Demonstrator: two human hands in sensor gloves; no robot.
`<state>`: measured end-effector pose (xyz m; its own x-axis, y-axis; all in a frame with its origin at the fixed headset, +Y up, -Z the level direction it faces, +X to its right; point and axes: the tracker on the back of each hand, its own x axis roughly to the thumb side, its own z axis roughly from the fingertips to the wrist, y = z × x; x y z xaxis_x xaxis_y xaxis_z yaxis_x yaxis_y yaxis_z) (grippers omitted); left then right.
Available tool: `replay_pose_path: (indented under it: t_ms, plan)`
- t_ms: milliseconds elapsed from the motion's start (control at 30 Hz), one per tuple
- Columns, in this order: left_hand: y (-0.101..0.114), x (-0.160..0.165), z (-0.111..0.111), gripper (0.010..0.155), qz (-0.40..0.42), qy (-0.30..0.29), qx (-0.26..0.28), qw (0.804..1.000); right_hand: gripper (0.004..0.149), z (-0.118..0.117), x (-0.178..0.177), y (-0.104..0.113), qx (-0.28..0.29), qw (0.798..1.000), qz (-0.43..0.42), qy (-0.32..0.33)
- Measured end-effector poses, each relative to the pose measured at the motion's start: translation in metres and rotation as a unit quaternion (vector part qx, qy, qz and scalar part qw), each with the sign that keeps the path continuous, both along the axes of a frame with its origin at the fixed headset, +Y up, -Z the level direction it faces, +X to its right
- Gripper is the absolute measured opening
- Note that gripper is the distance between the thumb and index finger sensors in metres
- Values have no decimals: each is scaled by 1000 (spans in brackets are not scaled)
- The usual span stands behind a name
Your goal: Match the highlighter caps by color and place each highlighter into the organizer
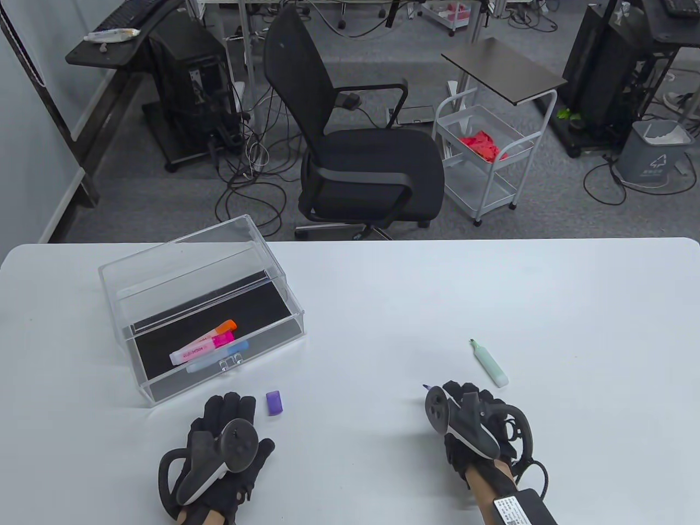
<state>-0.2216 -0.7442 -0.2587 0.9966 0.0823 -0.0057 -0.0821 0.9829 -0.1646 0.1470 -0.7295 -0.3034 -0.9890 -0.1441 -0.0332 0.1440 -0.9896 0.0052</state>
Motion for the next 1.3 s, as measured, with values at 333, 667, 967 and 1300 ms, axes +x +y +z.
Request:
replay_pose_path:
  t_ms: [333,667,967,1300]
  plan:
    - [-1,2,0,84,-5,2,-5,1000,53,24,-50,23,38,996,-59,54]
    - [-1,3,0,85,-13,4,-12,1000,52,37,-80,19,37,987,-128,87]
    - [-2,4,-1,86,-28,13,-15,999,51,41,-68,14,58,979,-173,91]
    - [3,13,-11,90,-37,32,10,999,51,37,-55,9,43,974,-207,76]
